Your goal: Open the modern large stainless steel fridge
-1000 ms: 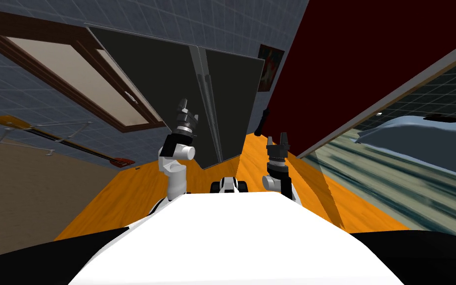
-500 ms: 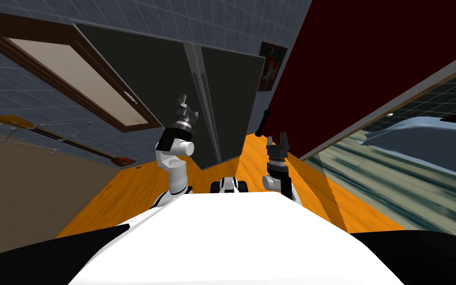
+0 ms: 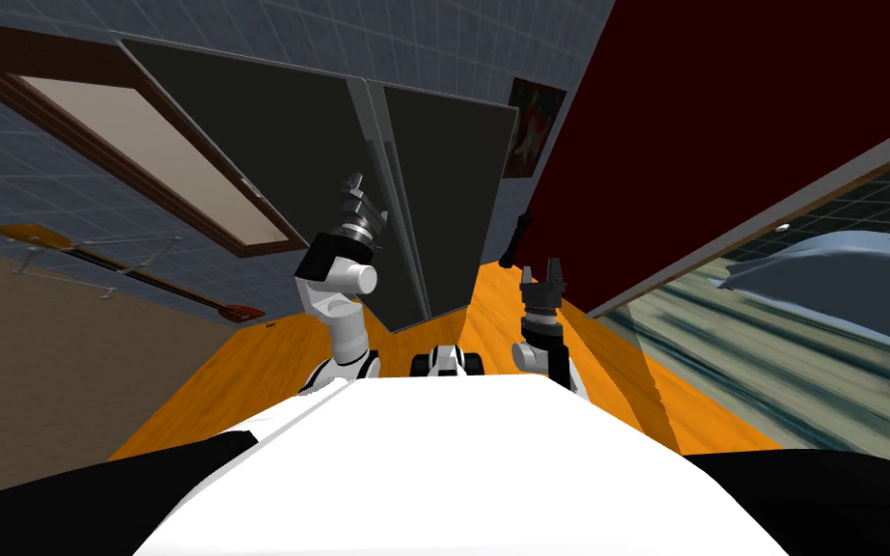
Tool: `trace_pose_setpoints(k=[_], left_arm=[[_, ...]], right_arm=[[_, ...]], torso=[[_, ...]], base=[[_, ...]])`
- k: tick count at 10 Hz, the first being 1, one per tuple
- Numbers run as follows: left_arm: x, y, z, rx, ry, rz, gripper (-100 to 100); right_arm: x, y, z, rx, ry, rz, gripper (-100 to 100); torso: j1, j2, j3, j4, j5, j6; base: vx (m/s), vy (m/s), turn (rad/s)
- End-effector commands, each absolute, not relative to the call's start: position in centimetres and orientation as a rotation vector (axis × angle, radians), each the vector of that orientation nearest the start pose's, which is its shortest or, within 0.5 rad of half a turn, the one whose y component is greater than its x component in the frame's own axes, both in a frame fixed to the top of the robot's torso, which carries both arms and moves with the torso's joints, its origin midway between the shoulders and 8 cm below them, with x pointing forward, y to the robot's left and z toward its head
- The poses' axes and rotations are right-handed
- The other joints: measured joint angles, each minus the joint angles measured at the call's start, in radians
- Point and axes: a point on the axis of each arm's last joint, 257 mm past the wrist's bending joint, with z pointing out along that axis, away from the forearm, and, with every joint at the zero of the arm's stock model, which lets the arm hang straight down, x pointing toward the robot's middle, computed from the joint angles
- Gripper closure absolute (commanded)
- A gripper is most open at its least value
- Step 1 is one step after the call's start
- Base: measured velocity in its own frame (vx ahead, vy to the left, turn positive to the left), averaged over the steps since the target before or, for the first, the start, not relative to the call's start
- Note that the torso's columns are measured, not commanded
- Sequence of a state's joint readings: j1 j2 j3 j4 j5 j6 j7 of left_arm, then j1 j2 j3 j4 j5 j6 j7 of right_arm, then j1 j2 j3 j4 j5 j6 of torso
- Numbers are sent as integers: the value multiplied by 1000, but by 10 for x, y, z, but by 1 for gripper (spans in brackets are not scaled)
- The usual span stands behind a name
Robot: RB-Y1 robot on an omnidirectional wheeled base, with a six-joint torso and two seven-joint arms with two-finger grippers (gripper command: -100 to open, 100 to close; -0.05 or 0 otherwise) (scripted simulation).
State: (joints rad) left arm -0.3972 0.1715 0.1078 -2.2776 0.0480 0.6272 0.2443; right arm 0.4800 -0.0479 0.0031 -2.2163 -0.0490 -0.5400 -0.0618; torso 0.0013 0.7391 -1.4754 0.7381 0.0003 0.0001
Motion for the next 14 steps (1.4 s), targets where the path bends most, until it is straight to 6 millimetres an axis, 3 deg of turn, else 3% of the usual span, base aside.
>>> trace_pose_setpoints(k=[1,2,3,5,6,8,9,11,12,14], left_arm=[[512,215,183,-928,861,-1573,-100],[515,216,177,-951,878,-1561,-100],[516,219,190,-967,855,-1586,-100],[519,217,188,-997,880,-1574,-100],[520,220,201,-1015,857,-1599,-100],[523,218,198,-1043,879,-1586,-100],[524,222,211,-1064,856,-1610,-100],[527,220,207,-1091,877,-1598,-100],[527,224,220,-1113,853,-1622,-100],[529,223,215,-1142,874,-1608,-100]], right_arm=[[351,-280,10,685,608,1399,0],[351,-280,10,685,607,1399,0],[351,-280,10,685,607,1399,0],[351,-280,10,685,607,1399,0],[351,-280,10,685,607,1399,0],[351,-280,10,685,607,1399,0],[351,-280,10,685,607,1399,0],[351,-280,10,685,607,1399,0],[351,-280,10,685,607,1399,0],[351,-280,10,685,607,1399,0]], torso=[[0,-1,-1,0,0,0],[-1,-1,-1,0,0,0],[0,0,0,0,0,0],[-2,-2,-1,0,-1,0],[0,-1,-1,0,0,0],[-2,-1,-1,0,0,0],[0,0,0,0,0,0],[-2,-1,0,0,-1,0],[0,0,0,0,0,0],[-2,-3,-2,-1,0,0]], base=[[60,-73,68],[26,-42,-2],[32,-75,74],[52,-62,36],[59,-61,112],[44,-54,22],[43,-76,92],[36,-57,30],[56,-56,88],[51,-50,33]])
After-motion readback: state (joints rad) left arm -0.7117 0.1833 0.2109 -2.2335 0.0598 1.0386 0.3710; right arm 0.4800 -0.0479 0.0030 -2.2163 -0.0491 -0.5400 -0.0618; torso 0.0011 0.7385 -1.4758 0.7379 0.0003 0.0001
